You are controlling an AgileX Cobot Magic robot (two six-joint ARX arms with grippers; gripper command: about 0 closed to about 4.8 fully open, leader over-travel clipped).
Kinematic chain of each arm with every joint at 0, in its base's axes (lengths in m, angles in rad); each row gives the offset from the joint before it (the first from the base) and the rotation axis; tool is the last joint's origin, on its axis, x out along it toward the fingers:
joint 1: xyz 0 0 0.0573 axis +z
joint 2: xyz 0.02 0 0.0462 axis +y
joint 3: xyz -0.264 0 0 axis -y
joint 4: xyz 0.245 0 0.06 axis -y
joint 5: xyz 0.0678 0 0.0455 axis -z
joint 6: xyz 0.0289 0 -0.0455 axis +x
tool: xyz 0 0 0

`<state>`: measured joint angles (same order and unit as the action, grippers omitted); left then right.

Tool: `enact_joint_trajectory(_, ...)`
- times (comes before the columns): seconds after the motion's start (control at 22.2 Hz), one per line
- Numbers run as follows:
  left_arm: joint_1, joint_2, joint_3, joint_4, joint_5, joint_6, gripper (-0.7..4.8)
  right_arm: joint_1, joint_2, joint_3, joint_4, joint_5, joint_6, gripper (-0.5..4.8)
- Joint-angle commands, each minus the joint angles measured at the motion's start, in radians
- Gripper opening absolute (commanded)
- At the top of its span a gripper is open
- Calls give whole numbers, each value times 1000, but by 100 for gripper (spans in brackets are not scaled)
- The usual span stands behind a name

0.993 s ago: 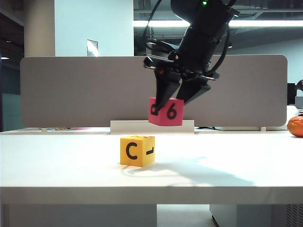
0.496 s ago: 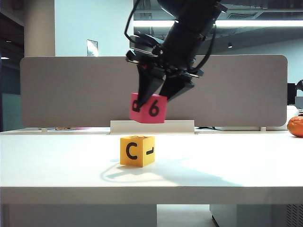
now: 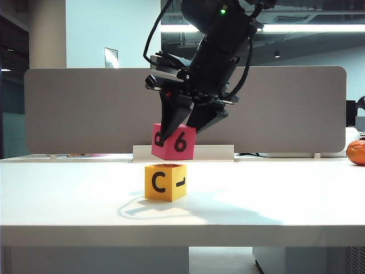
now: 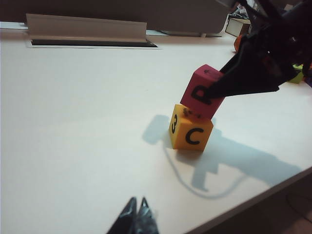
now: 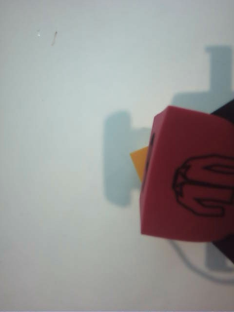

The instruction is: Stack one letter block on top of another letter block.

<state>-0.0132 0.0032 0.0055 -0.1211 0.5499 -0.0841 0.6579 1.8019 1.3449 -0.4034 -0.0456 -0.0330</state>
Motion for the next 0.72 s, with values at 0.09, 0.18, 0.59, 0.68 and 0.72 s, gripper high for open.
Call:
enact_joint_trajectory(0.09, 2, 1, 3, -5, 4, -3, -6, 1, 1, 6, 16, -2, -1, 181)
enact_joint_trajectory(0.18, 2, 1, 3, -5, 4, -3, -6, 1, 5, 6, 12, -2, -1, 195)
enact_joint_trajectory(0.59, 2, 1, 3, -5, 4, -3, -6, 2, 21, 6, 16, -10, 3, 253)
enact_joint_trajectory(0.68, 2, 1, 3, -5, 4, -3, -6, 2, 21, 6, 26, -10, 4, 253)
enact_joint_trajectory(0.72, 2, 1, 3, -5, 4, -3, -6, 2, 21, 6, 28, -10, 4, 253)
